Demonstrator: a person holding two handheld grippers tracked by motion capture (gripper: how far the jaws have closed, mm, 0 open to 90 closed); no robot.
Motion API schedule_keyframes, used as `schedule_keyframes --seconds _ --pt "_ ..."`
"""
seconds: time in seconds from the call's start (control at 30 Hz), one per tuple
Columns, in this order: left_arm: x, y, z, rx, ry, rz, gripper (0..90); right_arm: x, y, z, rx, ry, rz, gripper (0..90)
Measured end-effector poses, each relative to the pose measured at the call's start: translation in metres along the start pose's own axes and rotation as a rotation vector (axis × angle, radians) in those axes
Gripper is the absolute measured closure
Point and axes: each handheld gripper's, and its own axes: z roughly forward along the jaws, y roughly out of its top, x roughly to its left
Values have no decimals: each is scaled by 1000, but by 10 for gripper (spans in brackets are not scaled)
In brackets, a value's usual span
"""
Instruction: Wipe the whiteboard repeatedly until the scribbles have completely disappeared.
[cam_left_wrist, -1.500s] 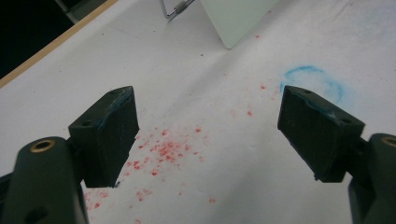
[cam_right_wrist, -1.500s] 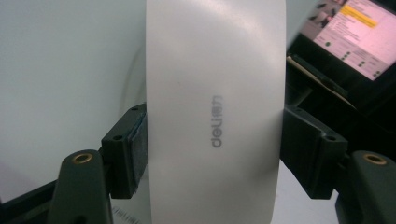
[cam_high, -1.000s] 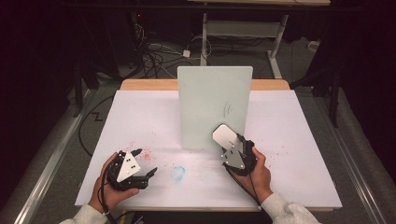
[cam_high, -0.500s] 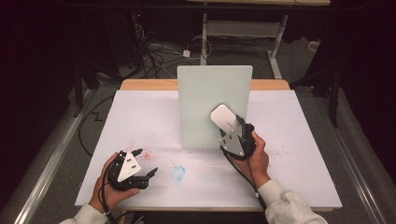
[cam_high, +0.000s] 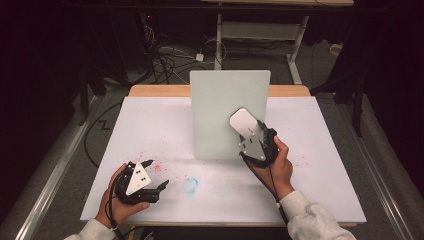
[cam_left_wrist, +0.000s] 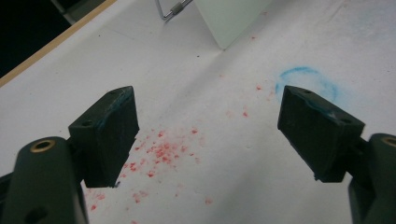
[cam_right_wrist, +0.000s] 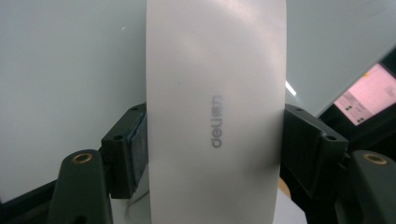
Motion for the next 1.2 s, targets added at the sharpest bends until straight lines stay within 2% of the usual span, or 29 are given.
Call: schedule_keyframes --seconds 0.13,0.23,0.37,0.5,0.63,0.77,0.8,0.83,0.9,1.1,1.2 --pt "0 0 1 4 -2 1 194 13 -19 -5 41 54 -67 312" --pt "-1 0 1 5 -4 2 194 18 -33 -8 68 65 -113 312" --pt "-1 1 2 7 -4 3 194 20 -46 -10 90 86 -176 312" --pt "-1 1 1 7 -3 3 195 20 -59 -12 84 86 -285 311" --pt "-1 0 1 6 -4 3 194 16 -68 -14 99 127 -331 312" --pt "-1 1 2 10 -5 4 194 16 -69 -14 85 134 -333 311" --pt "-1 1 2 10 -5 4 195 18 -67 -14 80 127 -354 311" --pt "-1 1 2 11 -5 6 194 20 -66 -14 77 127 -353 311" --pt "-1 1 3 12 -5 8 195 25 -61 -13 72 140 -352 311" --pt "-1 1 3 9 -7 6 194 41 -39 -6 26 132 -350 311" --pt "-1 1 2 7 -7 6 194 46 -30 -4 23 119 -344 311"
